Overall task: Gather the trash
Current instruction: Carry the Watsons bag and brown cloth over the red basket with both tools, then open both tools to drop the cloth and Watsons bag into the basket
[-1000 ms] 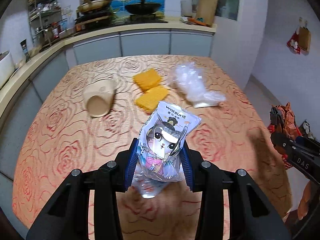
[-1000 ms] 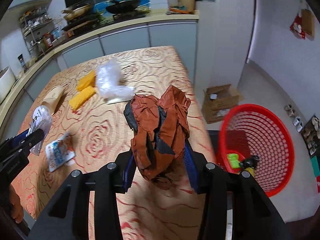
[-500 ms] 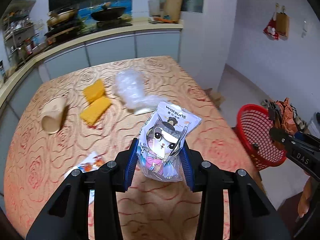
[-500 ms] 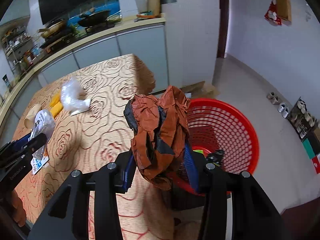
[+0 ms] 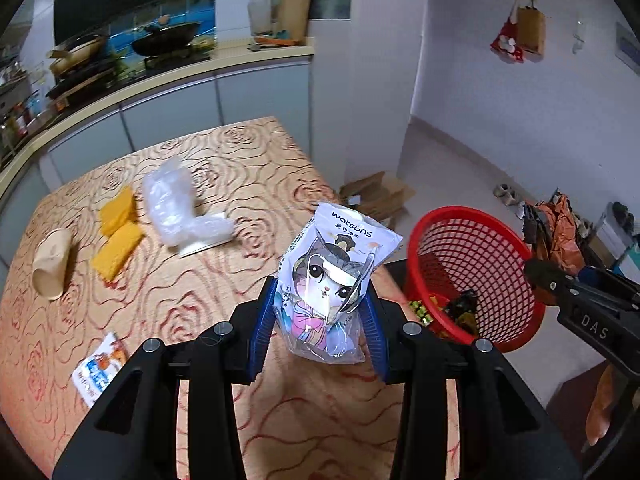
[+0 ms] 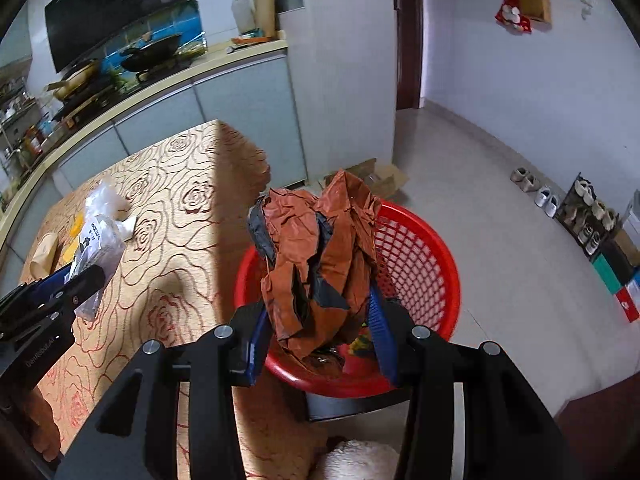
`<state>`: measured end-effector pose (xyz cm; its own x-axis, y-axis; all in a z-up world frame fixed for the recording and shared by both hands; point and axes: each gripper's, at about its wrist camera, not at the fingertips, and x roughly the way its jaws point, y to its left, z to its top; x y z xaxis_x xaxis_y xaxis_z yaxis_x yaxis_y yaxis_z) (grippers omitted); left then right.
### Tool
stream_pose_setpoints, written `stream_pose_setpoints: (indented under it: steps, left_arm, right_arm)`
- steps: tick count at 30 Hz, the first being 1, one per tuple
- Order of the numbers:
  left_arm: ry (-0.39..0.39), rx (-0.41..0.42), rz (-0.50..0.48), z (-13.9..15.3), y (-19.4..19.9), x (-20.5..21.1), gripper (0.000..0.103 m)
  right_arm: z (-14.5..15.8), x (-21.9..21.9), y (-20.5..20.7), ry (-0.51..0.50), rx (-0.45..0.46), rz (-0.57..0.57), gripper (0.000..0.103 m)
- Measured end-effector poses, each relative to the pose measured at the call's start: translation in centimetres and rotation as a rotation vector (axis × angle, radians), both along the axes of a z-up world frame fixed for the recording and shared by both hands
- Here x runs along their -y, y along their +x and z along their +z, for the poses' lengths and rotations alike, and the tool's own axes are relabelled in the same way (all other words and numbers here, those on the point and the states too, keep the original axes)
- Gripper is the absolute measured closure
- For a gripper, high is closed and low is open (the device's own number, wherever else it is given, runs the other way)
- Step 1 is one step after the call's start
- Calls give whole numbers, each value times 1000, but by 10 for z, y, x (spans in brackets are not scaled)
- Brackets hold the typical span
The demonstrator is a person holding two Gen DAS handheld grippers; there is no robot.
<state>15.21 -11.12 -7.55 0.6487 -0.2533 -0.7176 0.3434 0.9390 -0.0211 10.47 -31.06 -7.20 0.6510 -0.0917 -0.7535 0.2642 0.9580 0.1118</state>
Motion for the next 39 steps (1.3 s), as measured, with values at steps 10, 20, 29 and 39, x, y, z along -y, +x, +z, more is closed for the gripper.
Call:
stream_pose_setpoints:
  steps: [10,20,29,39]
  left_arm:
    - [1,-16,-60,-4,11,39,63]
    - [7,-41,-87,-17,23,63,63]
    - [2,-73,-114,-35,38,87,63]
    - [8,-123,-149,-57,56,106,63]
  right_arm:
    - [-5,22,-4,5,-6,-46,61]
    - [-15,39,5,7,-28,-70,61]
    - [-28,52,20,14,-56,-89,61]
    - [-46,60,34,25,-88,-95,61]
